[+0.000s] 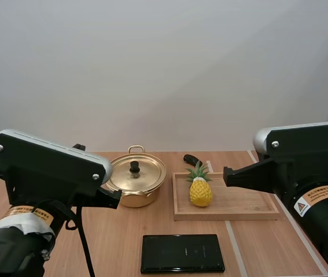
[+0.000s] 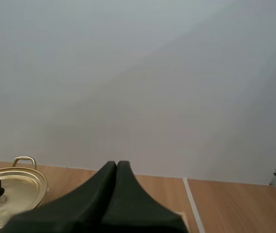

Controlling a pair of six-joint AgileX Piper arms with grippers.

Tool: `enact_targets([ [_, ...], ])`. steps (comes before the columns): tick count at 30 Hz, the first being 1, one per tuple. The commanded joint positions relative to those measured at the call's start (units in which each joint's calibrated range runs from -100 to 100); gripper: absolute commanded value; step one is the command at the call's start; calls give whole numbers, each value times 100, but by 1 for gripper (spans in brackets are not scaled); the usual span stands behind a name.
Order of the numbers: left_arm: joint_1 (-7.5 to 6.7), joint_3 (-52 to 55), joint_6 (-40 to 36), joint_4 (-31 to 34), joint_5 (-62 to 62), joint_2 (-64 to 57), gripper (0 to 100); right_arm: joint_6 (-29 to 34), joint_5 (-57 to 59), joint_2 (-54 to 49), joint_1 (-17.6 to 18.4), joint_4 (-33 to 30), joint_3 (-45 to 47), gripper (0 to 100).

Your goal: Open the pot, put the grape inside, and close it

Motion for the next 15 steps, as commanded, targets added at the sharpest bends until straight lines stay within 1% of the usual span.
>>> enact_targets([
  [1, -25, 19, -65, -294, -20, -23, 0, -10, -36, -43, 8, 419, 4, 0],
  [3, -25, 74, -201, -369, -84, -23, 0, -10, -66, -43, 8, 484, 52, 0],
  [5, -67, 232, -313, -369, -407, -23, 0, -10, -251, -43, 8, 463, 183, 0],
  [11, -68, 1168, -473, -369, -2280, -23, 0, -10, -1302, -43, 8, 463, 1037, 0],
  [15, -68, 1640, -594, -369, -3100, -23, 0, -10, -1874, -43, 8, 463, 1586, 0],
])
